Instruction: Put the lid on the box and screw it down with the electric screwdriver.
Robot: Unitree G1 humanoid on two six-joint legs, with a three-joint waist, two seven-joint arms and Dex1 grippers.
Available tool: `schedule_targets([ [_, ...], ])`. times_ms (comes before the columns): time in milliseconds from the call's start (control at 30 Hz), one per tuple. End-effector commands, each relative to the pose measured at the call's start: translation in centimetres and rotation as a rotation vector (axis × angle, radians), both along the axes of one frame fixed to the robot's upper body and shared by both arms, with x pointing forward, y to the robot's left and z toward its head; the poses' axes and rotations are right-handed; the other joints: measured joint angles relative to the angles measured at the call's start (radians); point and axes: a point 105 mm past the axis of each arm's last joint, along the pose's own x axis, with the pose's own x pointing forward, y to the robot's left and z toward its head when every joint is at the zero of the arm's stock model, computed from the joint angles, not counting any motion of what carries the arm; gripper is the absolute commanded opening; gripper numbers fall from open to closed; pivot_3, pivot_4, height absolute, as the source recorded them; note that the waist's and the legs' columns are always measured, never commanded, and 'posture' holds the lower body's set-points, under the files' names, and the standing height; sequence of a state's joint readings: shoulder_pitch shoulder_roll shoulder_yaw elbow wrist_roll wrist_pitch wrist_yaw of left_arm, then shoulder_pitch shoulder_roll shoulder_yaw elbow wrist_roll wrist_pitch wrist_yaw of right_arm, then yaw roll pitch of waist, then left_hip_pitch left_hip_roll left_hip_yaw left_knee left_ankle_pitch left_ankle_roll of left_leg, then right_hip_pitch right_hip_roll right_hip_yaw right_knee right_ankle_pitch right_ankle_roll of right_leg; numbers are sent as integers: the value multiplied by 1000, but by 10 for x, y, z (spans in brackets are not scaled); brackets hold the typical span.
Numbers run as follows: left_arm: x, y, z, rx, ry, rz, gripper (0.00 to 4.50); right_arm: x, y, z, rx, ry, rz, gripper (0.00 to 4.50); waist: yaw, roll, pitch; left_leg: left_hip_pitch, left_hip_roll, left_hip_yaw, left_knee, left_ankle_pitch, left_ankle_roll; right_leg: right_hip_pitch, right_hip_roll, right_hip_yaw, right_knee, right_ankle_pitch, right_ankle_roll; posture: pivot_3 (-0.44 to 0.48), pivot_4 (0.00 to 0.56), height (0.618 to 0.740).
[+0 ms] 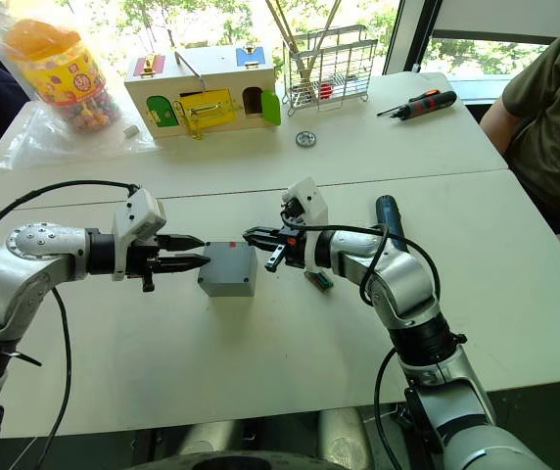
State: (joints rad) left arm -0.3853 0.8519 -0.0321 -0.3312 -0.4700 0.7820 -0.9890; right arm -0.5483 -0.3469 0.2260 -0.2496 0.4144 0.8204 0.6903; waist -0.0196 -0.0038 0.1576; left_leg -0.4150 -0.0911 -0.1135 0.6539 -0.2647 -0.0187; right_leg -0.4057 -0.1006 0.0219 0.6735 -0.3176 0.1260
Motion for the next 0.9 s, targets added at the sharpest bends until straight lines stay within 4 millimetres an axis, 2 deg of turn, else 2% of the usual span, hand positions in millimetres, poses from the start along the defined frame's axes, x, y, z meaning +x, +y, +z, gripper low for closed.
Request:
schedule_targets([
  [33,-1,-2,10,-7,-39,-9,1707,-2,1,3,9,-23,11,44,0,0,0,0,0,0,0,0,0,0,0,0,0,0,0,0,150,740],
  [433,1,-6,10,0,-45,-22,1707,5,-5,-6,-5,-19,-27,44,0,0,0,0,0,0,0,0,0,0,0,0,0,0,0,0,150,740],
  [900,0,-10,9,-11,-50,-27,1707,6,1,-9,-20,-9,-5,44,0,0,0,0,0,0,0,0,0,0,0,0,0,0,0,0,150,740],
])
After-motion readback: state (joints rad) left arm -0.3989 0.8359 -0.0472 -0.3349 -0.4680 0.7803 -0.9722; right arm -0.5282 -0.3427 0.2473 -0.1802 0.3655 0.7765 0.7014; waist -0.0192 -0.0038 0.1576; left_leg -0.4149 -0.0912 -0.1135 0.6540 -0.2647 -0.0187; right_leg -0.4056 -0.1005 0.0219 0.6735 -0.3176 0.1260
